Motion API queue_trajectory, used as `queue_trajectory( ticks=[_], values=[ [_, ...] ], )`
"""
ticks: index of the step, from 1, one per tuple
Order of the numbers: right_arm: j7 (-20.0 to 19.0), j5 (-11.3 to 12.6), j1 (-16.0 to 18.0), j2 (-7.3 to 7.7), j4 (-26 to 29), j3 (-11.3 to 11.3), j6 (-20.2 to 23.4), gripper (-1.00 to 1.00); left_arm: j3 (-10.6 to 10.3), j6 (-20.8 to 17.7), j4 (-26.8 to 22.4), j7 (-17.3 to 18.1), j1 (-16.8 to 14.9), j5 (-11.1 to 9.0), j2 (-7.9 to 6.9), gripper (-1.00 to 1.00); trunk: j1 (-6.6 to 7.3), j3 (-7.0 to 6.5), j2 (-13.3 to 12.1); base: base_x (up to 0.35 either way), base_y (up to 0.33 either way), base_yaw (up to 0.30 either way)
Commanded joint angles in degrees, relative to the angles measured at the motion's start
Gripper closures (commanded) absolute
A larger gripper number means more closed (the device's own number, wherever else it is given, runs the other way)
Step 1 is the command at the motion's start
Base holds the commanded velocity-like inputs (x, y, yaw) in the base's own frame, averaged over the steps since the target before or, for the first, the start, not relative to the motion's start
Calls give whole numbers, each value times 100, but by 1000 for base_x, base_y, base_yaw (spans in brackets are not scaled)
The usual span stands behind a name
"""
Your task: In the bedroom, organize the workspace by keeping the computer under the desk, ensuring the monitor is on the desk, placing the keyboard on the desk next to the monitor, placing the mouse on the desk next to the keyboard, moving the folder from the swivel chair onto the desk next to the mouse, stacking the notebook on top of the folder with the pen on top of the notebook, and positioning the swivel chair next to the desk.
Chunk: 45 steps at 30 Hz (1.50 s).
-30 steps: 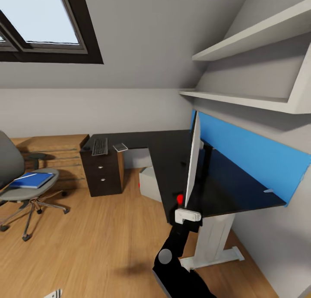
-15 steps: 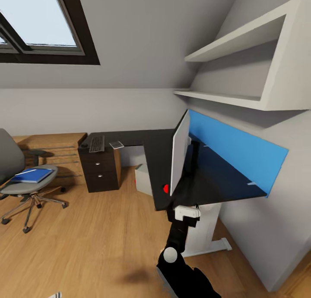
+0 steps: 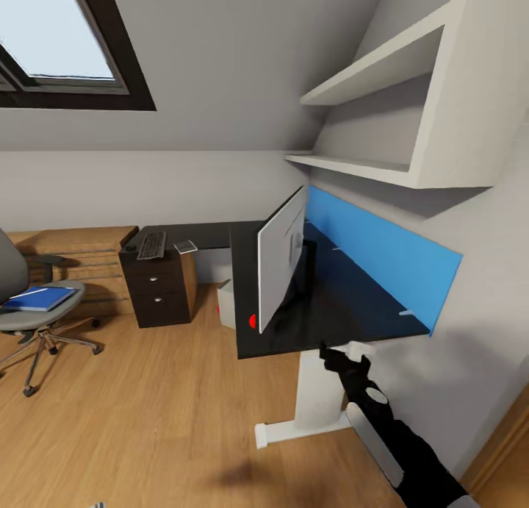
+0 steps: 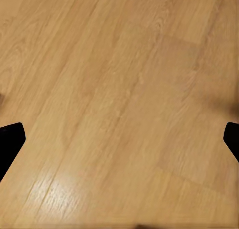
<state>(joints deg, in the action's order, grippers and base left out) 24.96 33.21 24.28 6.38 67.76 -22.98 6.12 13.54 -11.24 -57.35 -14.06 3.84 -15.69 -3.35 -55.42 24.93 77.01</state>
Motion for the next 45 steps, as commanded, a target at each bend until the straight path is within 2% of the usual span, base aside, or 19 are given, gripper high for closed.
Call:
queue_trajectory(
  ticks=[1,2,4,6,7,8,10,11,12,14,15,16,17,20,24,30,33,34,45],
  values=[
    [29,43,169,-25,-289,74,-160,-100,-12,-27,-13,-28,2,-55,0,-100,0,6,4,0,-23,0],
    [36,47,333,-44,-678,120,-376,-100,-33,-27,2,-29,2,-60,-1,-100,0,6,4,0,-12,0],
    [37,36,490,-51,-997,135,-479,-100,-50,-29,30,-32,2,-60,-4,-100,0,6,4,0,-9,0],
    [10,-25,1016,-60,-1715,139,-589,-100,-67,-33,141,-35,2,-58,-4,-100,0,6,4,0,-4,0],
    [-72,-159,1510,-75,-2315,118,-626,-100,-73,-34,253,-37,2,-61,12,-100,0,6,4,0,-2,0],
    [-297,-513,1945,-186,-2902,54,-645,-100,-76,-35,424,-36,2,-67,19,-100,0,6,4,0,0,0],
    [-676,-1212,2271,-346,-3520,-22,-689,-100,-78,-35,810,-36,-12,-75,19,-100,0,6,4,0,0,0],
    [-894,-1613,2383,-407,-3871,-44,-871,-100,-76,-36,1033,-33,-49,-79,22,-100,0,6,4,0,0,0],
    [-985,-1763,2426,-430,-4079,-52,-1117,-100,-74,-36,1112,-31,-83,-80,24,-100,0,6,4,0,0,0],
    [-1071,-1890,2463,-453,-4368,-64,-1571,-100,-73,-28,1177,-24,-114,-82,26,-100,0,6,4,0,0,0],
    [-1087,-1919,2469,-459,-4445,-70,-1724,-100,-73,-25,1185,-18,-121,-82,26,-100,0,6,4,0,0,0],
    [-1120,-1970,2481,-476,-4622,-80,-2143,-100,-72,13,1189,10,-134,-78,27,-100,0,6,4,0,0,0],
    [-1128,-1981,2482,-487,-4668,-84,-2263,-100,-71,38,1190,22,-136,-77,27,-100,0,6,4,0,0,0],
    [-1161,-2037,2472,-650,-4850,-102,-2664,-100,-82,374,1186,64,-144,-72,31,-100,0,6,4,0,0,0],
    [-1319,-2045,2466,-776,-4935,-113,-2758,-100,-90,678,1183,82,-147,-66,48,-100,0,6,4,0,0,0],
    [-1355,-2042,2441,-875,-4928,-110,-2760,-100,-97,729,1179,148,-147,-12,24,-100,0,6,4,0,-35,38],
    [-1361,-2052,2441,-876,-4931,-110,-2758,-100,-95,729,1191,142,-147,204,40,-100,0,9,4,0,-272,251],
    [-1369,-2060,2441,-876,-4936,-110,-2757,-100,-90,729,1198,143,-147,345,44,-100,0,12,4,0,-314,267],
    [-1379,-2064,2441,-871,-4939,-110,-2763,-100,-88,729,1200,141,-147,382,45,-100,0,50,4,0,-302,245]
  ],
)
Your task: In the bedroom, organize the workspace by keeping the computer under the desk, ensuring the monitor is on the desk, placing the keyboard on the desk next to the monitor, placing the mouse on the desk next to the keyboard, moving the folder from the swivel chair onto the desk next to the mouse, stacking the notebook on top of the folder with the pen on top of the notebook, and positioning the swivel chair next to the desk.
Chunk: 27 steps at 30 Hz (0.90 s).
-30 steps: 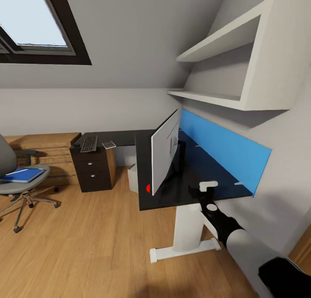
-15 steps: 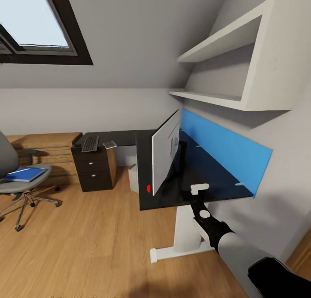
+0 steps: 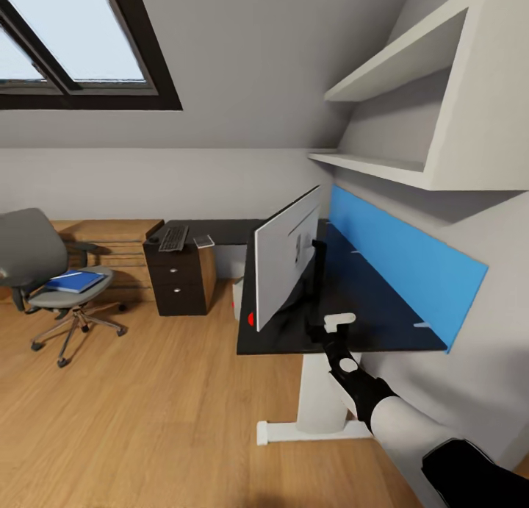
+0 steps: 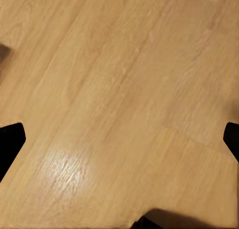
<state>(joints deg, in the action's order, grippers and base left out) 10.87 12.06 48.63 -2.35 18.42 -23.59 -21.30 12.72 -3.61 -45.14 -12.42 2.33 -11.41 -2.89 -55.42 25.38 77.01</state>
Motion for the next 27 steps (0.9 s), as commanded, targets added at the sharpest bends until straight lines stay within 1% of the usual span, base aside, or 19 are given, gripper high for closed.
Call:
queue_trajectory(
  ticks=[1,9,19,27],
  values=[
    [25,51,6,3,-7,-46,-28,-100,-7,-34,-21,-23,5,-46,-1,-100,0,7,3,0,-142,97],
    [5,51,-5,27,-13,-36,-63,-100,2,-18,-21,-24,5,-55,8,-100,0,11,3,14,-30,20],
    [11,78,-13,34,-22,-29,-82,-100,2,-18,-13,-24,5,-55,15,-100,0,11,3,259,0,0],
    [29,85,-12,47,-17,-13,-77,-100,4,-24,-12,-24,5,-55,18,-100,0,11,3,68,0,0]
  ],
)
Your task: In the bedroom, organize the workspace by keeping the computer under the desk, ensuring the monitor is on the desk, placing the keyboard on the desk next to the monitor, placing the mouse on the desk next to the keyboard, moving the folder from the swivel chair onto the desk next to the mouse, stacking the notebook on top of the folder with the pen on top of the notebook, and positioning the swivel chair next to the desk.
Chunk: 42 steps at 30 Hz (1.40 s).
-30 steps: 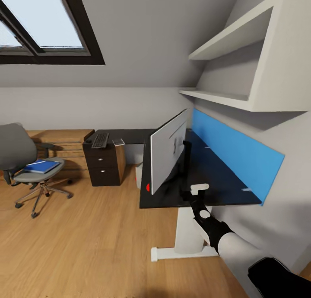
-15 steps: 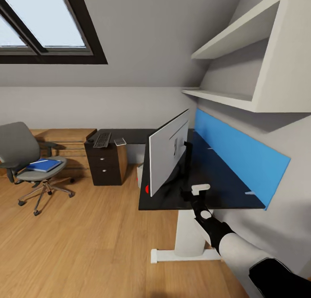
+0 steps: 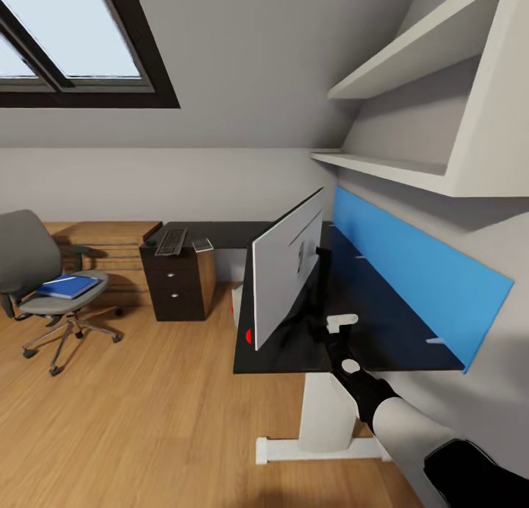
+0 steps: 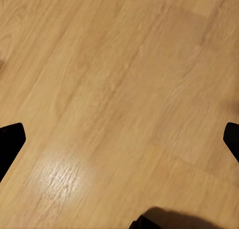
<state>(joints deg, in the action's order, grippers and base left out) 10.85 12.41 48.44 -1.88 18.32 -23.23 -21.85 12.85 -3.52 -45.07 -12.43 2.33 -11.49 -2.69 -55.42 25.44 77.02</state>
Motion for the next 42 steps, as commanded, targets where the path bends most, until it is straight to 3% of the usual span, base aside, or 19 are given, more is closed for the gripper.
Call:
queue_trajectory(
  ticks=[1,20,22,26,42],
  values=[
    [36,50,6,2,-7,-46,-19,-100,-9,-33,-19,-23,4,-47,-2,-100,-1,5,3,30,0,0],
    [57,76,5,20,-13,78,5,-100,-5,-29,7,-23,4,-47,46,-100,-1,5,3,138,-18,0],
    [57,77,6,46,-56,248,5,-100,-4,-26,7,-23,4,-47,43,-100,-1,5,3,54,-11,0],
    [57,71,6,60,-83,371,8,-100,-3,-26,7,-25,4,-47,44,-100,-1,5,3,198,-3,0],
    [54,68,7,77,-92,420,23,-100,7,118,7,-23,4,-41,63,-100,-1,5,3,183,-39,0]
  ],
)
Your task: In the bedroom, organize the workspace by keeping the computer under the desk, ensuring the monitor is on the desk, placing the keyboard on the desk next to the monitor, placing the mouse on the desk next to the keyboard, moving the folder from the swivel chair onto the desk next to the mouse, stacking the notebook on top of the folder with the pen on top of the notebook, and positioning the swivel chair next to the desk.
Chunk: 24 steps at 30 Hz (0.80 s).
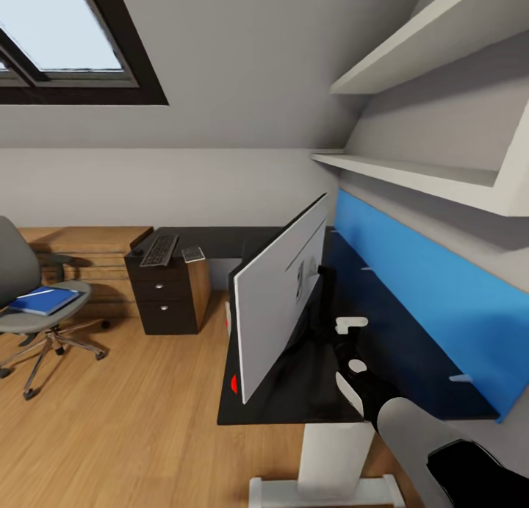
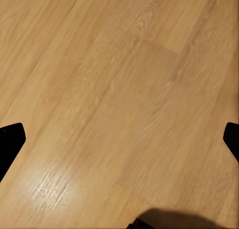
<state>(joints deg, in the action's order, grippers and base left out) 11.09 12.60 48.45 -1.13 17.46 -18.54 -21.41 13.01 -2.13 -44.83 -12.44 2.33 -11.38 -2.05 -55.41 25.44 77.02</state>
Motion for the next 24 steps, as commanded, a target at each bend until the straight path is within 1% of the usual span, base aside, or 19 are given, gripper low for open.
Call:
queue_trajectory(
  ticks=[1,7,12,17,24],
  values=[
    [31,50,6,2,-6,-50,-21,-100,-9,-13,-17,-22,4,-50,-1,-100,-1,5,3,81,-63,0],
    [25,50,7,38,-6,-53,-21,-100,-15,17,-12,-22,4,-55,3,-100,-1,5,3,32,-18,0],
    [24,47,7,42,-6,-54,-21,-100,-12,20,-9,-22,4,-49,3,-100,-1,5,3,138,-2,0],
    [24,42,4,42,-9,-54,-21,-100,-9,21,-8,-22,4,-48,3,-100,-1,5,3,48,0,0],
    [24,39,6,43,-7,-54,-24,-100,-9,20,-8,-22,4,-49,3,-100,-1,5,3,197,0,0]
  ],
)
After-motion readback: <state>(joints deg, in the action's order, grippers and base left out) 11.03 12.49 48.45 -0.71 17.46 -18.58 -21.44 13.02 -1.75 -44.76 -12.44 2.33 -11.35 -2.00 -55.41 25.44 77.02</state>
